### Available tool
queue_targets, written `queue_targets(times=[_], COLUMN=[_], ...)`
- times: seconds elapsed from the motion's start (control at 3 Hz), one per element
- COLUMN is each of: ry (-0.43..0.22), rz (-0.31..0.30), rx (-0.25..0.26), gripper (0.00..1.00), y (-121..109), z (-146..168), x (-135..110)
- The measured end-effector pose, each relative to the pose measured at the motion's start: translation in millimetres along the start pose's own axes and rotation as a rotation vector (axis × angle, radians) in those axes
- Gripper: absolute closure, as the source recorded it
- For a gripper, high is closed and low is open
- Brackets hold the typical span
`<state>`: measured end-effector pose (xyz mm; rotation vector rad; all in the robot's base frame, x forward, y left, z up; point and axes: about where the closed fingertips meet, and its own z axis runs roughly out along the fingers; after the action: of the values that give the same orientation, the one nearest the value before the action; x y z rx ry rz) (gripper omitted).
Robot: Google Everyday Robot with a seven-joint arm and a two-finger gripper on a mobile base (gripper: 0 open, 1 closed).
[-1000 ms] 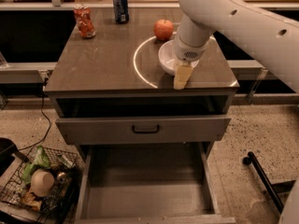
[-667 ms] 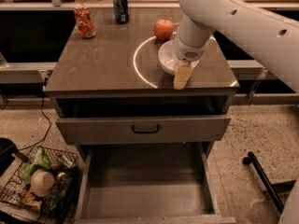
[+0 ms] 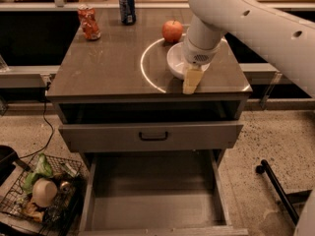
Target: Move white bowl near coke can
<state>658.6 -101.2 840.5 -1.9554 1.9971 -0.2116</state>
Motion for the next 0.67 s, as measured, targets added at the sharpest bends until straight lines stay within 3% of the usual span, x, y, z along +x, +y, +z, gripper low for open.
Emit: queue_targets(times=[0.33, 0.67], ry=[0.000, 0.000], rz=[0.000, 0.000], rx=[0.000, 0.000], gripper=[1.00, 0.84], y=[0.0, 0.0], z=[-0.1, 0.0], x=[0.0, 0.0])
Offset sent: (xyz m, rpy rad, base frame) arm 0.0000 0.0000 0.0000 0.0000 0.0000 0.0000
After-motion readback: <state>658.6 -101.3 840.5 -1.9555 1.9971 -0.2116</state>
